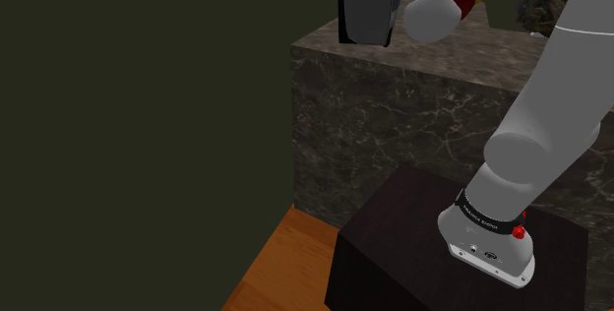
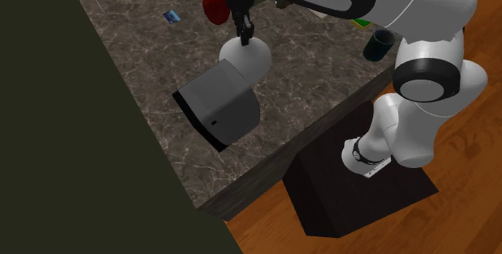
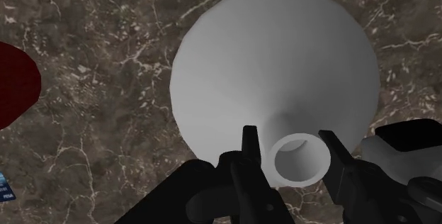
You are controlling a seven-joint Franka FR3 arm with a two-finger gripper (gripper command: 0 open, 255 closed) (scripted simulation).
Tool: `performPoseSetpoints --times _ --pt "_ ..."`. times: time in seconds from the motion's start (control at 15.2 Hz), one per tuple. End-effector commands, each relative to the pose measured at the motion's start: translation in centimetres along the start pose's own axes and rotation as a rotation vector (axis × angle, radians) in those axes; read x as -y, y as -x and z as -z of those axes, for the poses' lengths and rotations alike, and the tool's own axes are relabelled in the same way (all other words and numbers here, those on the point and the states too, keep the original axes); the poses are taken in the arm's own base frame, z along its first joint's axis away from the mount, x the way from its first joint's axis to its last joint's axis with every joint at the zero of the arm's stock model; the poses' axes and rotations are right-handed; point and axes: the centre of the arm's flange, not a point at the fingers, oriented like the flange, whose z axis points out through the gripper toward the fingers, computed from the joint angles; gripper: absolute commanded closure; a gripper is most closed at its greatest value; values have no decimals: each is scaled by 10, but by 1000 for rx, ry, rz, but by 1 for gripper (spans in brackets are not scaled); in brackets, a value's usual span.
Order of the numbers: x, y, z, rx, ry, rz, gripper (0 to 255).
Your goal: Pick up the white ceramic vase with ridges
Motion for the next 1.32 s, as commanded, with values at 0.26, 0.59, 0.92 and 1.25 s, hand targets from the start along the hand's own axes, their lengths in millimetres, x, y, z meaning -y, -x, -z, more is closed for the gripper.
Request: performPoseSetpoints --times 0.26,0.59,0.92,1.25 --pt "0 0 0 0 0 0 255" --pt "0 1 21 0 0 0 255" --pt "0 1 47 0 0 0 255" --pt "0 2 73 0 0 0 255"
